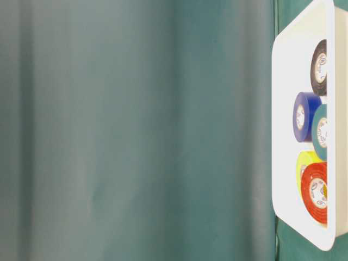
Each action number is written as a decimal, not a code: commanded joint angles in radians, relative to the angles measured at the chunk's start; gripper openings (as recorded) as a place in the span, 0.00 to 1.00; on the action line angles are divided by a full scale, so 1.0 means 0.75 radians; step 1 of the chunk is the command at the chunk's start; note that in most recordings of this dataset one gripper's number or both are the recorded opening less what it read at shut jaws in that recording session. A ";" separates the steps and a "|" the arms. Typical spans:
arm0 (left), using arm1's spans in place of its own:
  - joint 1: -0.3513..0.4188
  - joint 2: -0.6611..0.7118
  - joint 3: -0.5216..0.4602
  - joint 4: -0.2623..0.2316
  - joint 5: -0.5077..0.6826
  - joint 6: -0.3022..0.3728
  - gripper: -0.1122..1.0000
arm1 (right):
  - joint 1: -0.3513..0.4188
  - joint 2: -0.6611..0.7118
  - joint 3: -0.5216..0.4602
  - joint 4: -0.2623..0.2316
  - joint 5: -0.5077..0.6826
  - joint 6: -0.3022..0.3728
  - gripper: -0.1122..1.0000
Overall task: Put the tape into the white case with the left arm.
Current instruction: 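Move the left gripper down to the white roll and grip its hole, then lift the white roll and carry it into the tray's right side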
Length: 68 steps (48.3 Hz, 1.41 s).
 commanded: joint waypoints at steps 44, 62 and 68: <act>0.432 -0.168 -0.245 0.008 0.321 0.102 0.34 | -0.002 0.010 -0.012 0.000 -0.016 0.000 0.02; 0.787 -0.121 -0.325 0.008 0.219 0.211 0.34 | -0.002 0.010 -0.012 0.000 -0.016 0.000 0.02; 0.886 -0.065 -0.382 0.006 0.219 0.217 0.34 | -0.002 0.010 -0.010 0.000 -0.018 0.000 0.02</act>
